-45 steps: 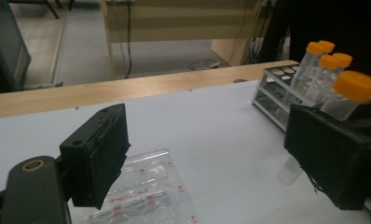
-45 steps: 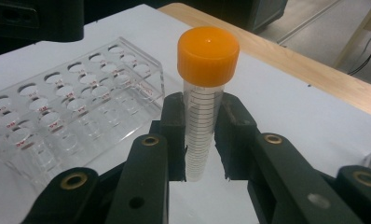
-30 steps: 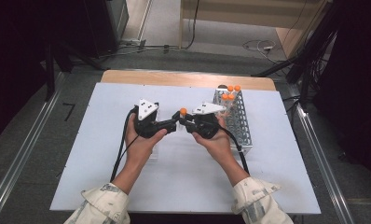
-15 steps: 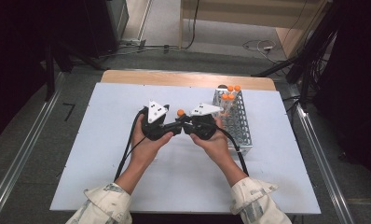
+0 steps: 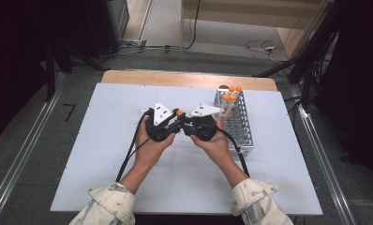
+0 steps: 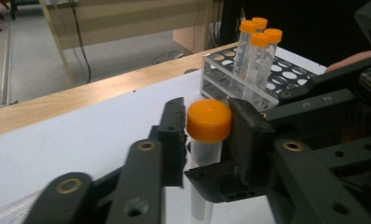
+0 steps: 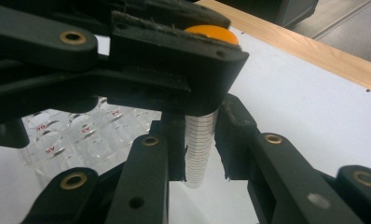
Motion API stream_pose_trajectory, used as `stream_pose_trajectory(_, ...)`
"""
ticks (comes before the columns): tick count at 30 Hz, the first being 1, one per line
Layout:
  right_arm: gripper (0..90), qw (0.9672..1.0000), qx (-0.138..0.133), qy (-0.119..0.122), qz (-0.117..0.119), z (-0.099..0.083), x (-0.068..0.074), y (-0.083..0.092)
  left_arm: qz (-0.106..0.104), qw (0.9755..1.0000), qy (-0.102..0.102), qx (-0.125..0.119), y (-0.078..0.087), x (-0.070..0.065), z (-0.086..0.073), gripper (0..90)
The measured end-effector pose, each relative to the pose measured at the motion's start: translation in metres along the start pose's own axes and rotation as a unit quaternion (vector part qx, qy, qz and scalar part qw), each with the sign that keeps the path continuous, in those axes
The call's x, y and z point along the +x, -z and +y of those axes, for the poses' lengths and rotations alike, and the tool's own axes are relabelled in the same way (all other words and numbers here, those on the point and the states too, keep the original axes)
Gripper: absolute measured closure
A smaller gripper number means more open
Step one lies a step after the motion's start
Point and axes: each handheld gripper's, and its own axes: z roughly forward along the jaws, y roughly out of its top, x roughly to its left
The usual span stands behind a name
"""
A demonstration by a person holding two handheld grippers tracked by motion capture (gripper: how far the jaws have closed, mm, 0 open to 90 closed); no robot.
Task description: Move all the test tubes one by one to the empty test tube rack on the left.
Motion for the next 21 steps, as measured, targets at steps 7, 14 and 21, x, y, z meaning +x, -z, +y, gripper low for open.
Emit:
stream_pose_trajectory(7,71.9,1.0,-0.001,-0.001,0.0,-0.001,0.0,0.0,-0.002,1.0,-0.005,-0.001,0.001,0.001,0.0,70.4)
stream_pose_trajectory(14,45.3,1.0,-0.008,0.005,0.0,0.0,0.003,0.002,0.008,0.9996,0.018,-0.018,0.009,0.018,0.01,70.7)
stream_pose_trajectory(21,26.6,0.9993,-0.019,-0.028,-0.018,0.002,-0.006,0.009,0.028,0.9987,0.034,-0.028,0.018,0.039,0.022,70.7)
